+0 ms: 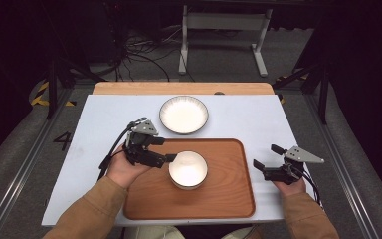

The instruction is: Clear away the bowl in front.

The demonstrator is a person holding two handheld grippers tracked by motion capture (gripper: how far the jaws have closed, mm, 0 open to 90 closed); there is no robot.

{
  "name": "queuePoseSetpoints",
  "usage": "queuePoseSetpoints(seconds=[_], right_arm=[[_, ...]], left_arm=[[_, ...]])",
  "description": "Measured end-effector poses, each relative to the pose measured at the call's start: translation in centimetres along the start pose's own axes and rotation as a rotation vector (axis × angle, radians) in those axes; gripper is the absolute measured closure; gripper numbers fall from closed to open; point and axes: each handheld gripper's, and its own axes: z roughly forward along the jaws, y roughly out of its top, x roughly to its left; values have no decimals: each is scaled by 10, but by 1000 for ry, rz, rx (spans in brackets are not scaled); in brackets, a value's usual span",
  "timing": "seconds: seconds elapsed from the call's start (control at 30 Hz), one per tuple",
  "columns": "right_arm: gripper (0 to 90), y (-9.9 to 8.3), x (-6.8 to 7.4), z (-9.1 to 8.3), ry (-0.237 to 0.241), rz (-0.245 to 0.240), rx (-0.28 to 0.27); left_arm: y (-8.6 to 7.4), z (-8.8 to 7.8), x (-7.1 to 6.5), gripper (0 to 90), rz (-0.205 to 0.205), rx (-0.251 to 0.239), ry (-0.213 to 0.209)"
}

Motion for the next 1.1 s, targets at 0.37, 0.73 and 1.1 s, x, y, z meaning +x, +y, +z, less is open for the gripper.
queuePoseSetpoints(seconds=[0.37, 0.73, 1.1], right_arm=[[31, 0, 0, 0, 2, 1, 2], [29, 0, 0, 0, 4, 0, -3], [27, 0, 0, -1, 5, -3, -5]], left_arm=[[-31, -31, 13, 100, -57, -145, 42], [-61, -43, 20, 25, -26, -241, 109], [-96, -47, 26, 18, -66, -335, 120]])
